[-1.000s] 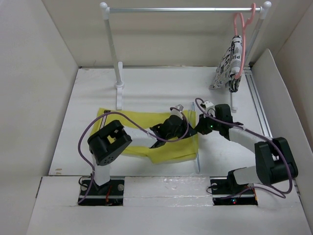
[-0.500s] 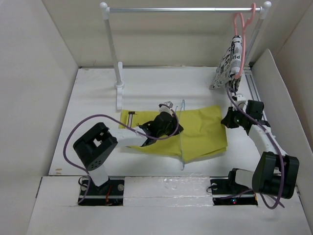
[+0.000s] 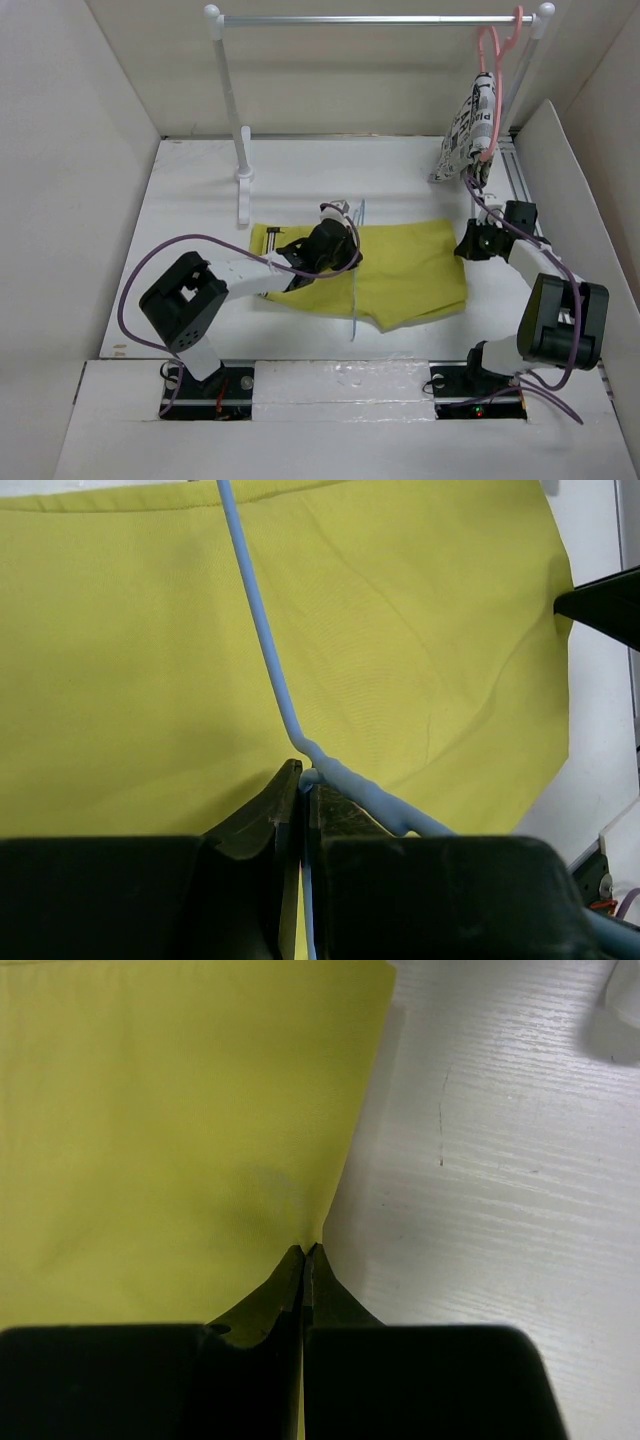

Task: Place the trousers on the hanger
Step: Place the trousers on the hanger, then place the hanger at the clothesline.

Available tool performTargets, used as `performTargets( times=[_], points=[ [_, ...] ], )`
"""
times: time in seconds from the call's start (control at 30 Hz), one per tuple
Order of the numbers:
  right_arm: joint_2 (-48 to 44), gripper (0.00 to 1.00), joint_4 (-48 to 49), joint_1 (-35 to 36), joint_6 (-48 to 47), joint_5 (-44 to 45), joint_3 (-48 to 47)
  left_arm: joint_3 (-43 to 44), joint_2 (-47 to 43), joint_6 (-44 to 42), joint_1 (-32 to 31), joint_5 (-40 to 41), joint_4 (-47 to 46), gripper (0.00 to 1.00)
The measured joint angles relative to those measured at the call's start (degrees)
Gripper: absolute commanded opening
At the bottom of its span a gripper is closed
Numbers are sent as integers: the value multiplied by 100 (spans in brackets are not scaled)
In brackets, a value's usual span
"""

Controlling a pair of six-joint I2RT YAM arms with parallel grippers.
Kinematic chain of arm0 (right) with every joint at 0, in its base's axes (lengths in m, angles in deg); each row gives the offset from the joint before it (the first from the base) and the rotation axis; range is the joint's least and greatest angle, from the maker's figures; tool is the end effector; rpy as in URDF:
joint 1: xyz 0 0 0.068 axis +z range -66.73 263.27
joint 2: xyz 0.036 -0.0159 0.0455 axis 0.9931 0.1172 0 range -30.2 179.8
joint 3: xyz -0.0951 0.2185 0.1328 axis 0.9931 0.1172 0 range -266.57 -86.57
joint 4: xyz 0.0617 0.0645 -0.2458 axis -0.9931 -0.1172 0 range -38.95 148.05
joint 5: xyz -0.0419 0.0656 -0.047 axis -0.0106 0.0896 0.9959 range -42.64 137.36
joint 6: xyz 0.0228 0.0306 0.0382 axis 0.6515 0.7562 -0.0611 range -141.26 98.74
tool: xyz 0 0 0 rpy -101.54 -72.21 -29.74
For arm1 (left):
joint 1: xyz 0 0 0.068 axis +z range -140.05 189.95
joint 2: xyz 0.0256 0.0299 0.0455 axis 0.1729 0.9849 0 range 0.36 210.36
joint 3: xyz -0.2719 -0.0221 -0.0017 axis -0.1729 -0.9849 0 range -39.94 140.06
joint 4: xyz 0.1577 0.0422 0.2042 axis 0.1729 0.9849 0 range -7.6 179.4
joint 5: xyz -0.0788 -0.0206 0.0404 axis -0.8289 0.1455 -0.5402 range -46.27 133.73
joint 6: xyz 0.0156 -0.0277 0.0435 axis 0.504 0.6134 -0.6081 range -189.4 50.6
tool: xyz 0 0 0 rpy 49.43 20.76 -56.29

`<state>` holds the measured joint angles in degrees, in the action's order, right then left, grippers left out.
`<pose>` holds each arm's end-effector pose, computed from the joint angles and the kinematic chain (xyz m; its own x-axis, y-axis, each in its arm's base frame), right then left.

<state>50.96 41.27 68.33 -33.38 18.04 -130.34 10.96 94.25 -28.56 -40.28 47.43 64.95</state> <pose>0.2673 -0.0533 0.1879 -0.7550 0.0121 -0.6557 -0.2154 0.9398 0.2653 0.2300 -0.2728 0.2065 -0.6859 -0.1959 -0.7008 0.3718 0.7335 -0.5689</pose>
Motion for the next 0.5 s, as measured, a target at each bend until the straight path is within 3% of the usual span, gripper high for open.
performTargets(
  times=[0.07,0.1,0.13,0.23,0.33,0.5],
  points=[
    [-11,13,57,74,-4,57,11,140,0,-33,-2,15,210,0],
    [-20,24,103,111,-4,74,33,221,2,-33,-7,31,330,0],
    [-35,46,127,157,4,87,66,293,2,-33,-7,48,444,0],
    [-160,71,26,310,-13,83,162,525,2,-13,-74,146,813,0],
    [-638,80,-339,520,-66,81,162,815,2,9,-149,249,1239,0],
    [-2284,81,-1062,1060,-22,-240,-146,1368,-72,9,-190,367,1899,0]
  ],
)
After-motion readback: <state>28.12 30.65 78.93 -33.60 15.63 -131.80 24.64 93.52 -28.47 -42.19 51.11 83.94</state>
